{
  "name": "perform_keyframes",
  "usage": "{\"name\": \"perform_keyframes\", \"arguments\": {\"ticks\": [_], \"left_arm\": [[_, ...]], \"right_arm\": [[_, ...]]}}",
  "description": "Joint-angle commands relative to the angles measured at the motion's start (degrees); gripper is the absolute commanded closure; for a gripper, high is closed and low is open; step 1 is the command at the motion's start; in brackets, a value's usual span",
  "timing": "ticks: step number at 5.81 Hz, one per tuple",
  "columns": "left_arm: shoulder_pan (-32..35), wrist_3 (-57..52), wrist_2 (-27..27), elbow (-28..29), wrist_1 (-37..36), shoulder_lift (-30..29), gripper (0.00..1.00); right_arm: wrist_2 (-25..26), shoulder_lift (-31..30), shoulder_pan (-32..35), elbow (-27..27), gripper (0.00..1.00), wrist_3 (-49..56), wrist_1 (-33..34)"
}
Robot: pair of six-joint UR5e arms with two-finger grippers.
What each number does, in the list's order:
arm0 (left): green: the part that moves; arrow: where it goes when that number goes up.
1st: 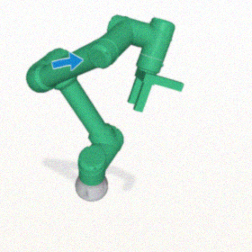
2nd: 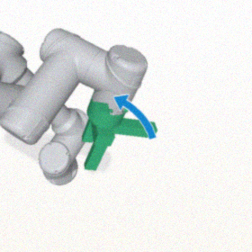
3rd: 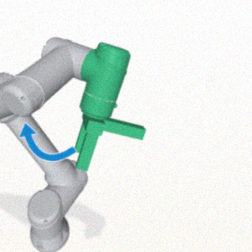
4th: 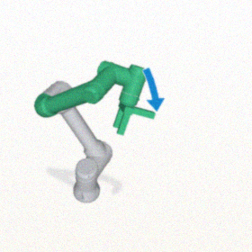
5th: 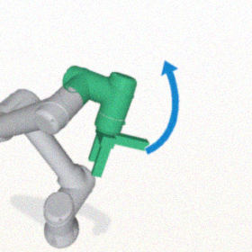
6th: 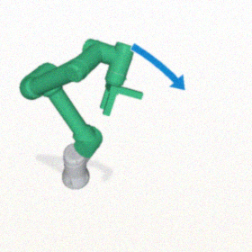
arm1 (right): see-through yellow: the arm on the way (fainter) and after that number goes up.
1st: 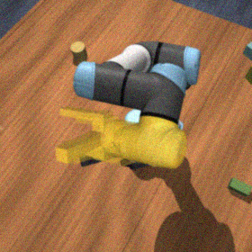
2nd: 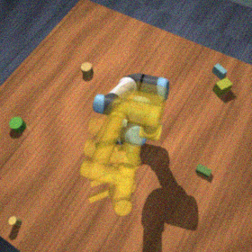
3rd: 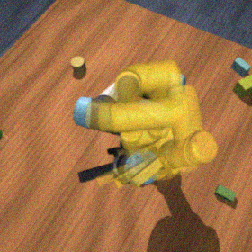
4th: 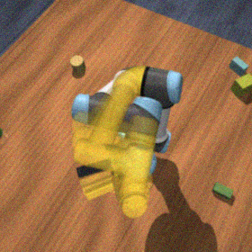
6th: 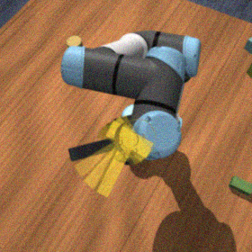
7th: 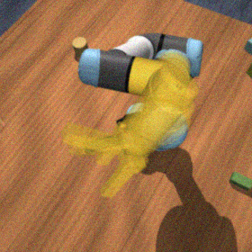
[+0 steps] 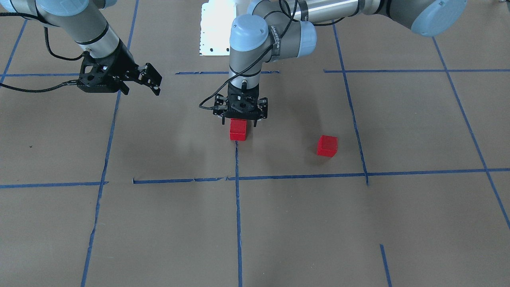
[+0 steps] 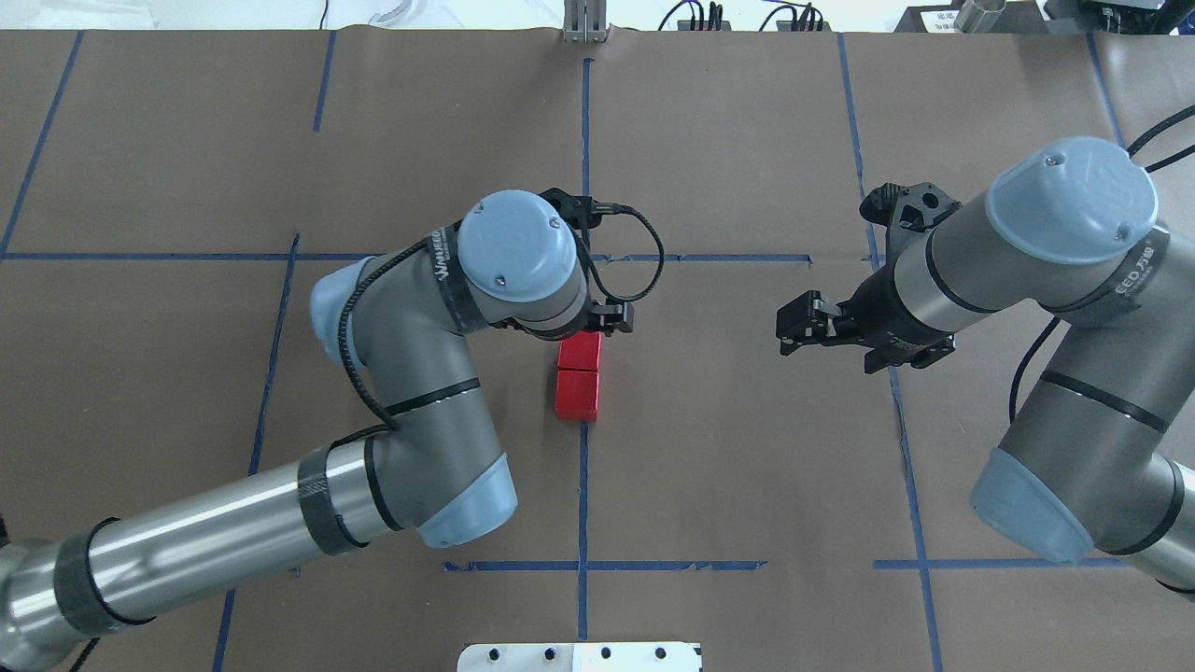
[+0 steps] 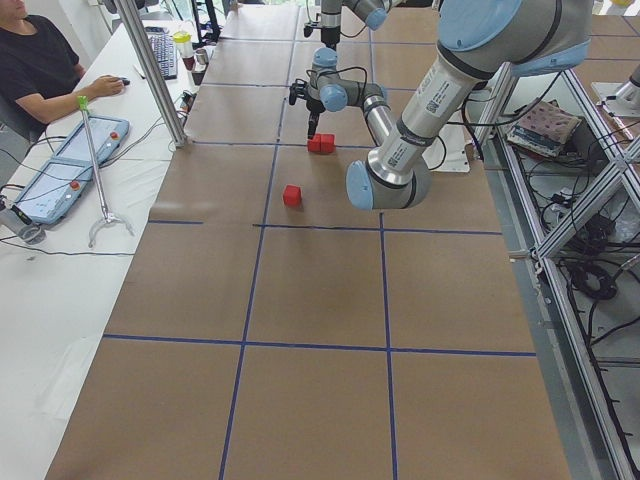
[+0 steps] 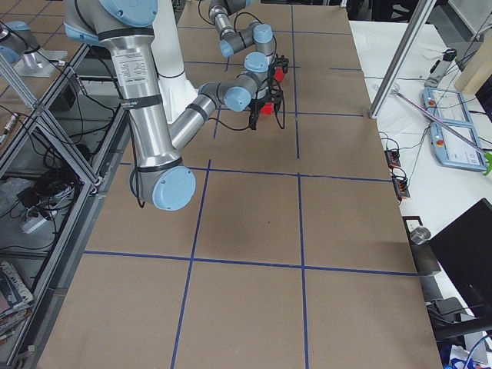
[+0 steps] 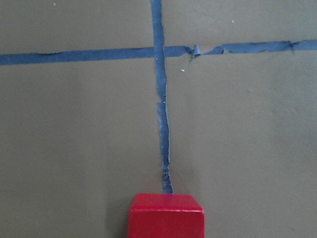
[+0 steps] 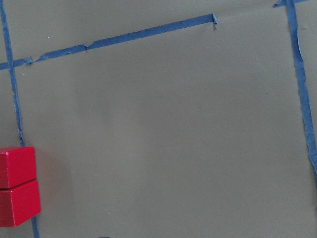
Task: Form red blocks into L shape at center
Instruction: 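Lift the left gripper and move it over the last red cube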
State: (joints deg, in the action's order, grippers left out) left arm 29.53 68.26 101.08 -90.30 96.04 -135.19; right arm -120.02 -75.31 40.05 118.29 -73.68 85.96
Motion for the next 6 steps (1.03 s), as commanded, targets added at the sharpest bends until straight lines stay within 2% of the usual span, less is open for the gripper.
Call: {"name": "perform_keyframes", "arguments": {"ticks": [1,2,3,5,6], "left_arm": [[4.11,-9.29,0.26,-7.50,0.02,8.77,0.00],[8.22,-14.60,3.66,-7.53,0.20,11.50,0.00],[11.74,-18.48,11.09,-7.53,0.37,15.00,0.00],[15.18,-19.83,14.31,-4.99,-0.06,15.13,0.05],[15.64,-19.92,17.72,-1.15,0.63,15.04,0.05]], "right_arm": [[-0.13,-0.02,0.03,0.18,0.00,0.02,0.00],[-0.22,-0.19,0.03,0.10,0.00,-0.06,0.00],[-0.48,-0.37,0.03,0.27,0.00,-0.07,0.00],[-0.05,-0.46,0.03,0.01,0.00,-0.07,0.00],[-0.04,-0.46,-0.06,0.09,0.00,-0.07,0.00]]}}
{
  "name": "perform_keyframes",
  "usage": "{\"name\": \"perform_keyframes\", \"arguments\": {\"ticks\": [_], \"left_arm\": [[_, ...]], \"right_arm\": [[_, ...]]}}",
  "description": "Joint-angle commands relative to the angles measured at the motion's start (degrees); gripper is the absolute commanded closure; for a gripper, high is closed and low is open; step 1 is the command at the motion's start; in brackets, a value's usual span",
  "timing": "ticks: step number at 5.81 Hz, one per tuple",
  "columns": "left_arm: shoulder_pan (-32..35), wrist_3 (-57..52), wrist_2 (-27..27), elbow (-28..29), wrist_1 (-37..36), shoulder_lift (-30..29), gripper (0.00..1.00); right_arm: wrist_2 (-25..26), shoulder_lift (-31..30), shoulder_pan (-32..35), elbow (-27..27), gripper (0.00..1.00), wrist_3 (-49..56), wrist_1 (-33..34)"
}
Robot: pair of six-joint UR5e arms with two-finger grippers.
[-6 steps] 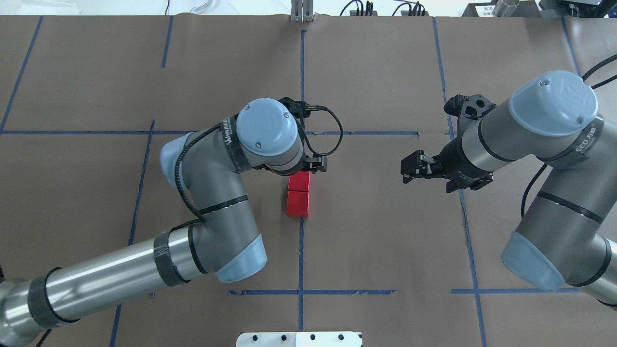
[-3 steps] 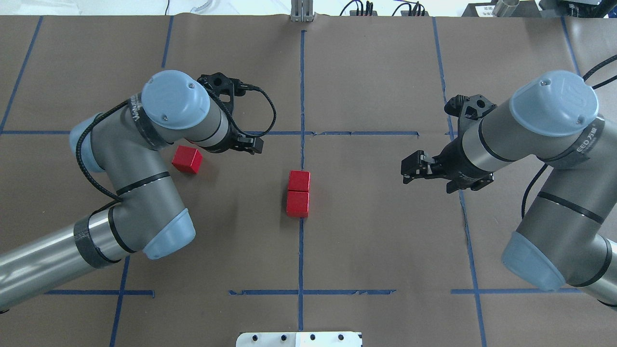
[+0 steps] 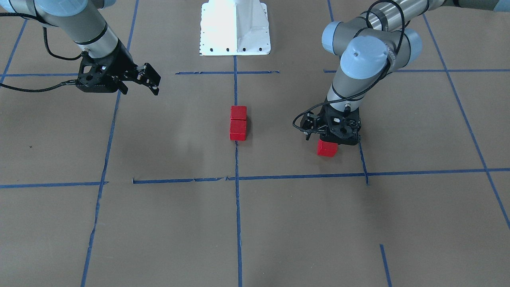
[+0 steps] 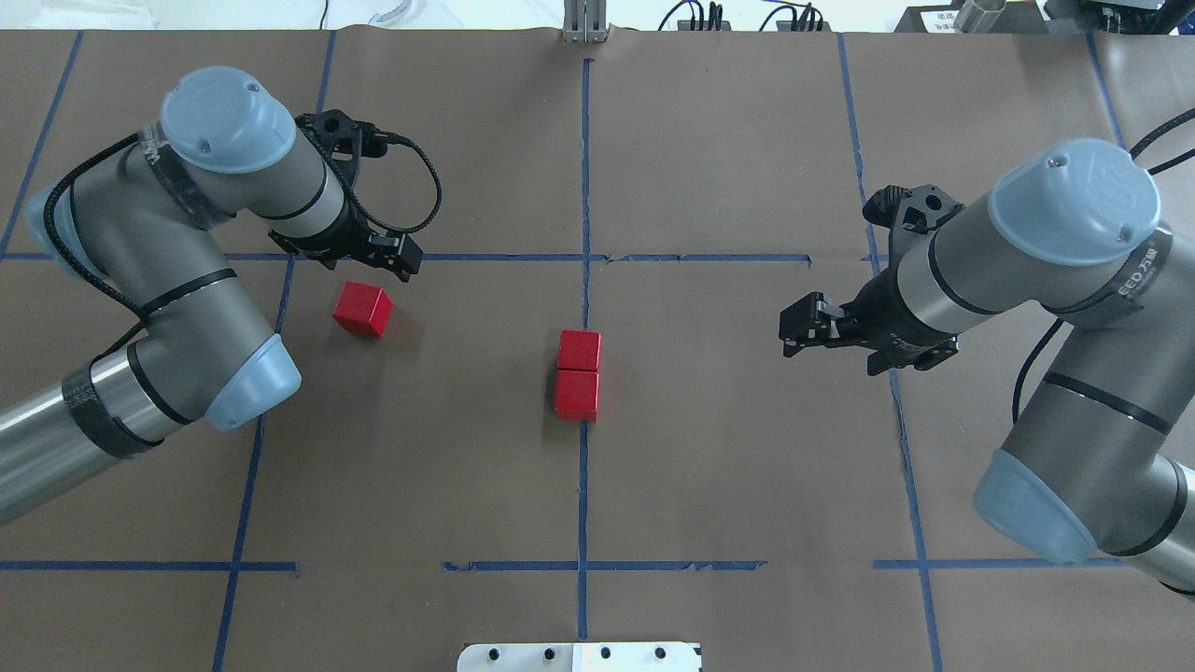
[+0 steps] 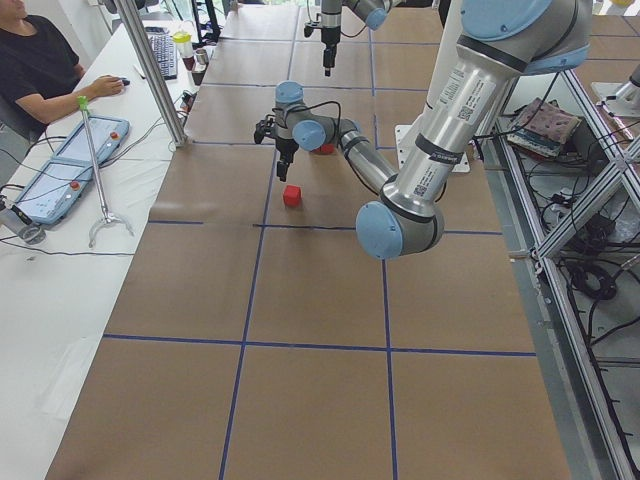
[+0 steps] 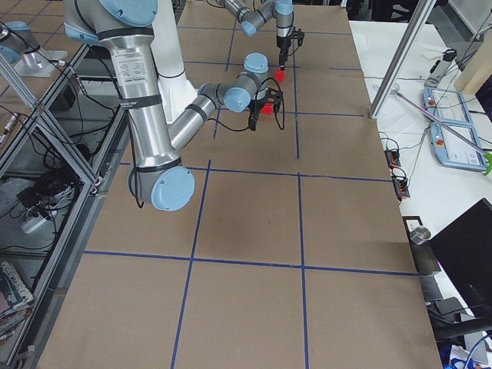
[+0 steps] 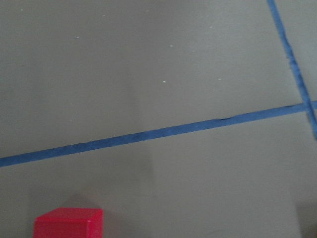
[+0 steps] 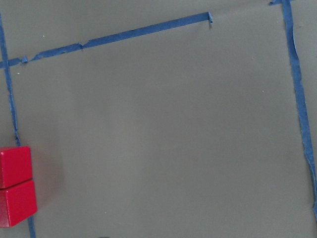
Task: Form red blocks into L shape at center
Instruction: 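Lift the left gripper and move it over the last red cube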
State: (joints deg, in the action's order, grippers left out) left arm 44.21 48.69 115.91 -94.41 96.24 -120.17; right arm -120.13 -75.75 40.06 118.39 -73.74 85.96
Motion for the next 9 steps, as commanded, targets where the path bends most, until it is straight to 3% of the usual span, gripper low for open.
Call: {"name": "perform_keyframes", "arguments": {"ticks": [1,7,8,9], "left_arm": [[1.05,-0.53,2.83,3.79,1.22,0.11,0.05],[-2.54,0.35,2.75,5.90,3.78,1.43,0.02],[-2.55,0.18,2.75,5.91,3.87,1.43,0.06],[-2.55,-0.35,2.66,5.99,3.87,1.26,0.16]], "right_arm": [[0.16,0.07,-0.24,-0.17,0.00,0.00,0.00],[0.24,0.78,-0.86,-0.44,0.00,0.00,0.00],[0.24,0.78,-0.86,-0.44,0.00,0.00,0.00],[0.24,0.78,-0.94,-0.35,0.00,0.00,0.00]]}}
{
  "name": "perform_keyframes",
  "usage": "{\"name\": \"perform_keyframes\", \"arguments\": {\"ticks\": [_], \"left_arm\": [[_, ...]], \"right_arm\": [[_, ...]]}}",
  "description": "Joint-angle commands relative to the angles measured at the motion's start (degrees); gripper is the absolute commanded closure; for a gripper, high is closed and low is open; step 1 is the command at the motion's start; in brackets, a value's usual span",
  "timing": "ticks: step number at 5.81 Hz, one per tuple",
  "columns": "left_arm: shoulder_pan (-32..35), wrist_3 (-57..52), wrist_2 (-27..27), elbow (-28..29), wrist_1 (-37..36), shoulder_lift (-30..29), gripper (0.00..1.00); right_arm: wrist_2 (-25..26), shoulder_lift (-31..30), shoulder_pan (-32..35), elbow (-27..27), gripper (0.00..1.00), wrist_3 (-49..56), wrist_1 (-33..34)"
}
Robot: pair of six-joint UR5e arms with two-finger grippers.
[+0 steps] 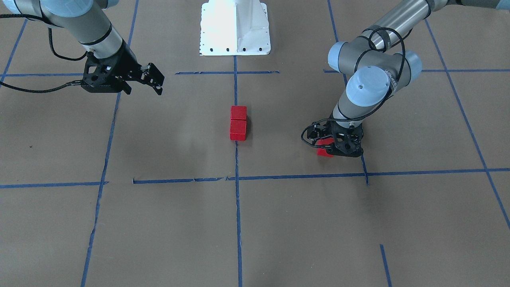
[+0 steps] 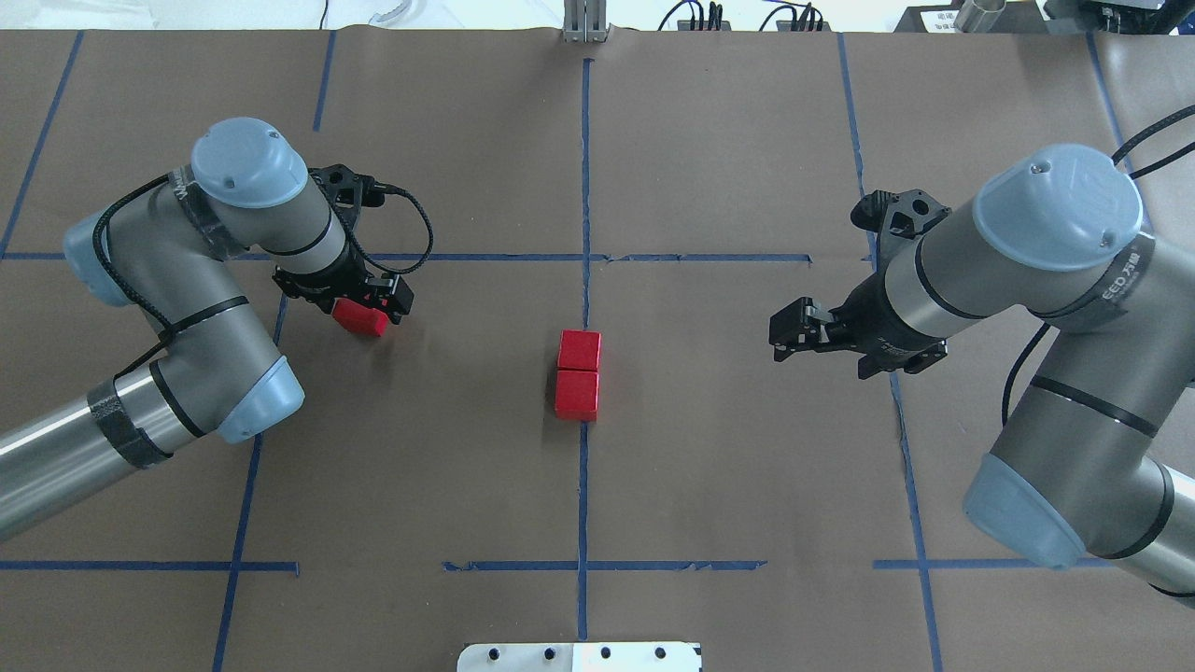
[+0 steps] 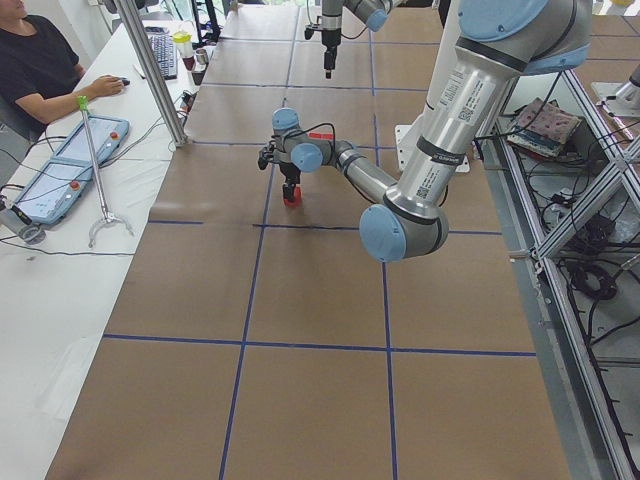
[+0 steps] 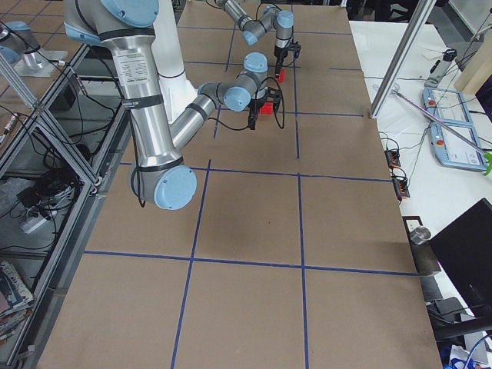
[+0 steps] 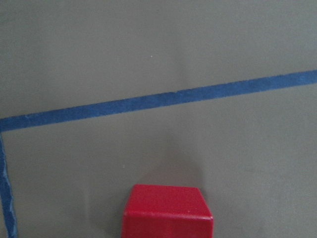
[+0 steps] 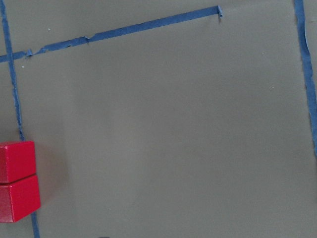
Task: Form red blocks into L shape at center
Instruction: 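Grasp the last red cube with the left gripper and lift it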
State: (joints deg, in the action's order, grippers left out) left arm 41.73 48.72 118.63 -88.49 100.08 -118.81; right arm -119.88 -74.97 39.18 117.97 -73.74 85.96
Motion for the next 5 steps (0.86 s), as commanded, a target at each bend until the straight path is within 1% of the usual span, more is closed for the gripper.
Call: {"name": "perform_keyframes", "arguments": {"ticks": [1,2,5], "left_arm": [[0.10,-0.30,-1.28,0.16,0.02,-0.20,0.17],[0.19,-0.38,-3.12,0.34,0.20,-0.28,0.17],[-0.07,0.14,-3.14,0.69,1.52,-0.20,0.16]], "right_arm": [[0.00,0.00,-0.06,0.06,0.00,0.00,0.00],[0.00,0.00,-0.06,0.06,0.00,0.00,0.00],[0.00,0.09,-0.06,-0.02,0.00,0.00,0.00]]}}
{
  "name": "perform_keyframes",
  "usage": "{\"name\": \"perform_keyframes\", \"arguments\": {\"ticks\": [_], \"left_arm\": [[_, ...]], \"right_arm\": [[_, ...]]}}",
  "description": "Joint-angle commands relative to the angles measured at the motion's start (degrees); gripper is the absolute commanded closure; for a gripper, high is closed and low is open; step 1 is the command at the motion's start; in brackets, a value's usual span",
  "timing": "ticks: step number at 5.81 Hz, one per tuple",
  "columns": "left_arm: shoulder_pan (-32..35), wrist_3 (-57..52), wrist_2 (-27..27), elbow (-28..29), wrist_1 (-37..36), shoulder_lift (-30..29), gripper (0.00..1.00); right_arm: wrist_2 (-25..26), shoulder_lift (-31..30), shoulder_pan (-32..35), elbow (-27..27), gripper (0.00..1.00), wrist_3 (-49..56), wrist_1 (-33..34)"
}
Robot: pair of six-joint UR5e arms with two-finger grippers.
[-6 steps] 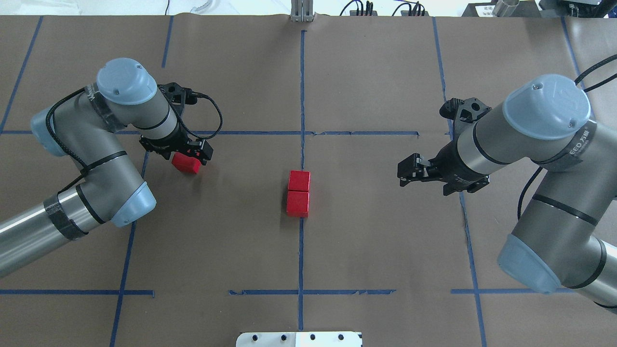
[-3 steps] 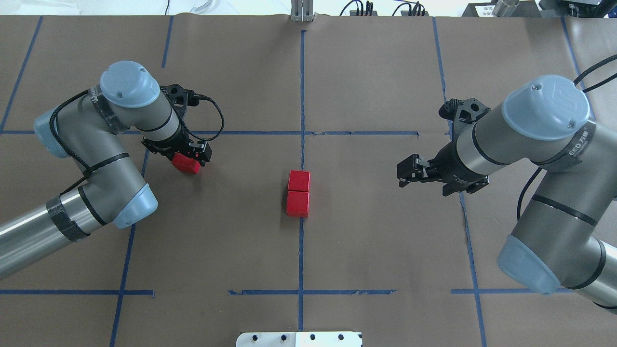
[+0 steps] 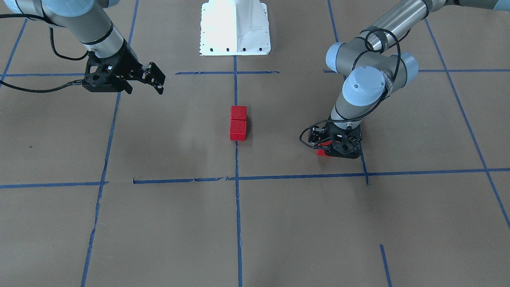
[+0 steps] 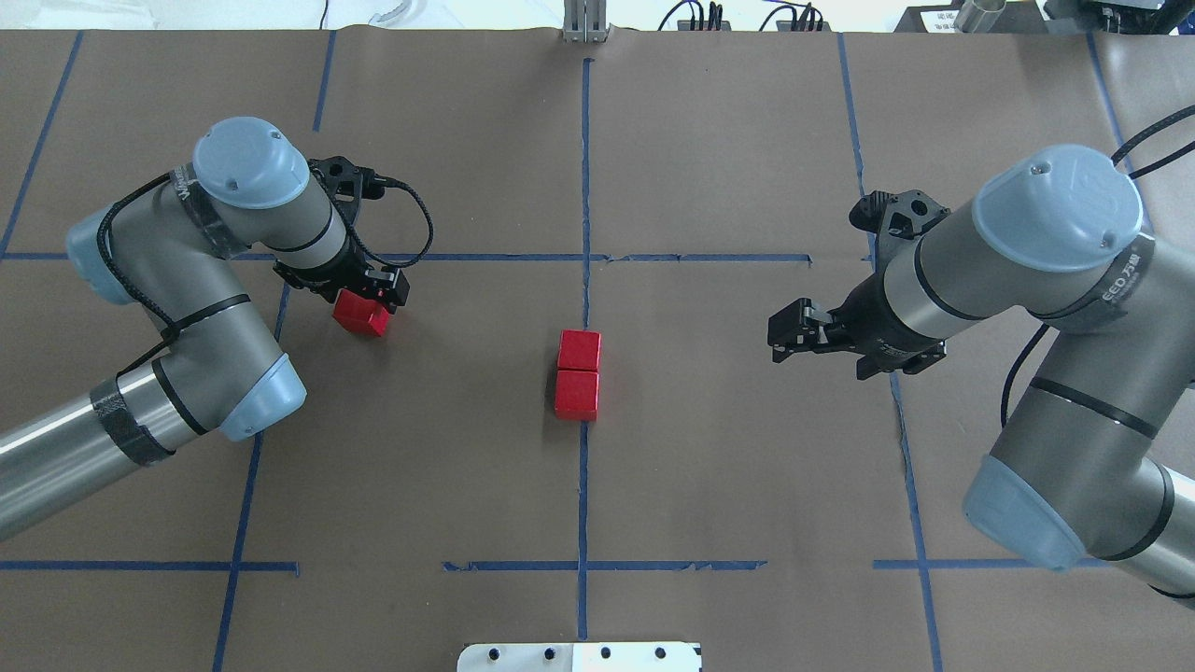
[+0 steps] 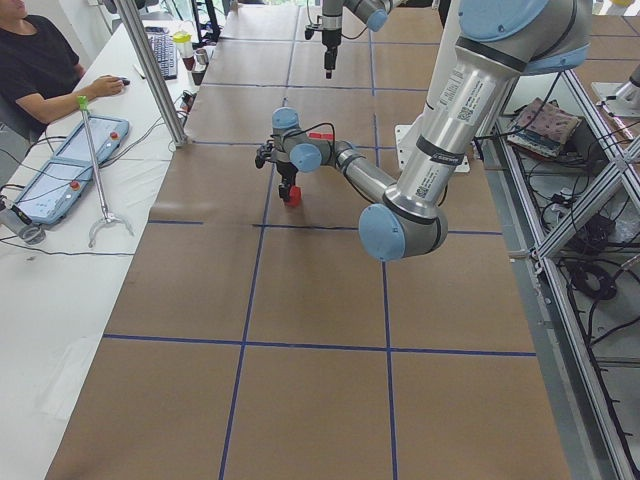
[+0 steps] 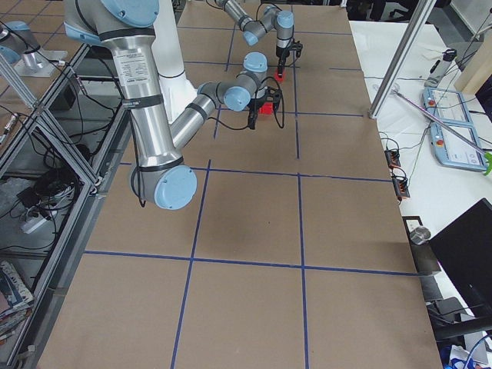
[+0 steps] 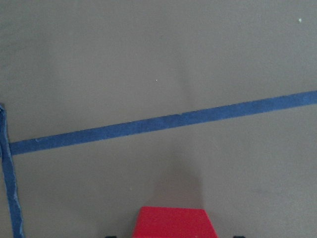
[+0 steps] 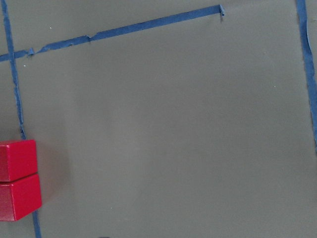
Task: Form red blocks into L shape at center
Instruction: 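Grasp the last red cube with the left gripper and lift it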
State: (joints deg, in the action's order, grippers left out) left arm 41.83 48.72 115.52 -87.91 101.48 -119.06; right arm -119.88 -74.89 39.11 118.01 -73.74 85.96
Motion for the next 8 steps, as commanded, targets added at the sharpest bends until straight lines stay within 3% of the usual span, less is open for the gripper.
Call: {"name": "perform_keyframes", "arguments": {"ticks": [1,2,3,4,5,7,8], "left_arm": [[-0.17,0.15,-0.03,0.02,0.12,0.32,0.16],[-0.17,0.15,-0.03,0.02,0.12,0.32,0.21],[-0.17,0.32,-0.03,0.02,0.12,0.32,0.83],[-0.09,0.59,-0.03,-0.51,0.03,0.06,1.00],[0.35,4.07,-0.12,-0.77,-0.49,-1.59,1.00],[-0.78,30.07,-5.01,-3.31,-0.85,-6.68,1.00],[-2.53,43.87,-5.21,-3.41,-4.59,-9.32,1.00]], "right_arm": [[-0.09,0.09,-0.09,-0.06,0.00,0.00,0.00],[-0.09,0.09,-0.09,-0.06,0.00,0.00,0.00],[-0.09,0.09,-0.09,-0.06,0.00,0.00,0.00],[-0.09,0.09,-0.09,0.03,0.00,0.00,0.00],[-0.17,0.09,0.00,0.20,0.00,0.00,0.00],[-0.18,0.09,0.09,0.47,0.00,0.00,0.00],[-0.26,0.09,0.35,0.64,0.00,0.00,0.00]]}}
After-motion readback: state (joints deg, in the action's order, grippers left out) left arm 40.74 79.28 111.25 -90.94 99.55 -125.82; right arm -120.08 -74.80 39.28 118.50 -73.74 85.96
